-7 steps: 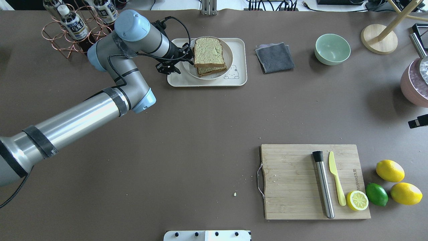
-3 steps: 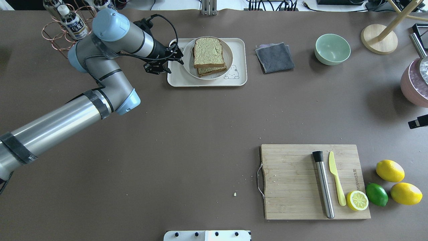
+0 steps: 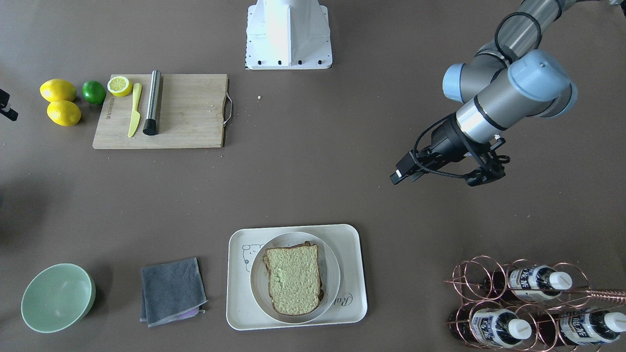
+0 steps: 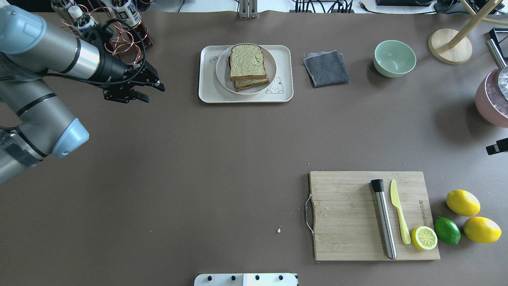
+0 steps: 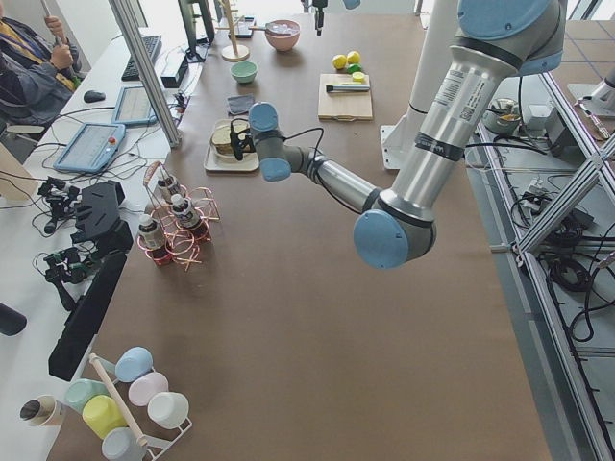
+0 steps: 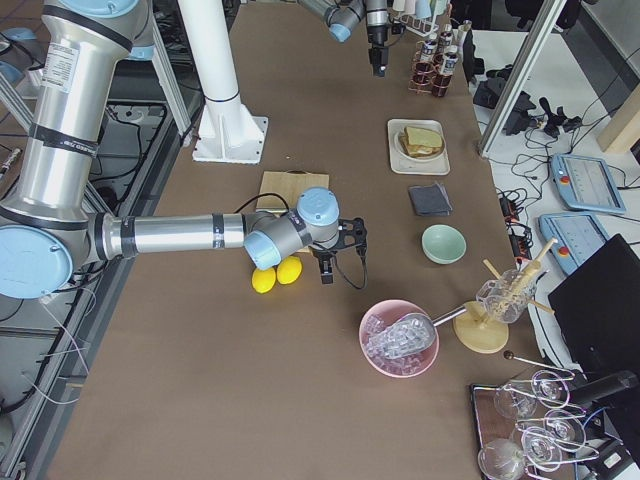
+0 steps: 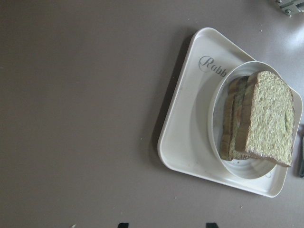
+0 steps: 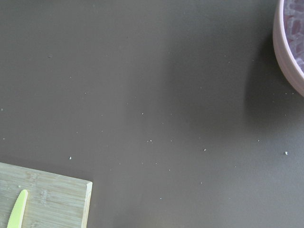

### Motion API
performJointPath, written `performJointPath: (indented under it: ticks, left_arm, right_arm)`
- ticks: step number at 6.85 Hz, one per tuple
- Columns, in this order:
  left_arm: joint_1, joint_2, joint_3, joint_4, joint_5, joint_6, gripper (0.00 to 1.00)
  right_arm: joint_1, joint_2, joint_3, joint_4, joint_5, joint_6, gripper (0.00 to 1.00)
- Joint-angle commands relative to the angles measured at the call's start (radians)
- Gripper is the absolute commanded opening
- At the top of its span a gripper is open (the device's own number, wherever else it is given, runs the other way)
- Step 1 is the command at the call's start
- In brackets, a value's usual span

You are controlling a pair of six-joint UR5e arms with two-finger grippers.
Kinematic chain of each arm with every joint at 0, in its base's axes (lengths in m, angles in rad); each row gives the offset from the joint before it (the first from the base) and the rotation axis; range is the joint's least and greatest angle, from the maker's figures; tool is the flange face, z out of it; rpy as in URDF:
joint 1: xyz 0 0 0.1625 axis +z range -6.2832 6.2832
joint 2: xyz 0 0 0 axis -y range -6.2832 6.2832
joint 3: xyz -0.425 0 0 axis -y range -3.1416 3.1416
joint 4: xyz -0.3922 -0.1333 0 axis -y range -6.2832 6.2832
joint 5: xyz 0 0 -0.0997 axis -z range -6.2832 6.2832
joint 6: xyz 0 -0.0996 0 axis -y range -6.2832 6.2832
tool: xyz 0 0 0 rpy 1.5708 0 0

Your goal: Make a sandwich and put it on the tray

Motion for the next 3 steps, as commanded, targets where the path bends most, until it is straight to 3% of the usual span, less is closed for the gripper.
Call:
performJointPath:
  ticks: [1, 3]
  left_arm:
    - [-0.066, 0.174, -0.170, 0.126, -0.057, 0.273, 0.63]
    - [-0.172, 0.339, -0.182, 0.131, -0.085, 0.682, 0.63]
  right_arm:
    - [-0.013, 0.003, -0.014, -0.002, -0.019, -0.001, 1.00]
    - [-0.024, 0.003, -0.022, -0.004, -0.024, -0.001, 1.00]
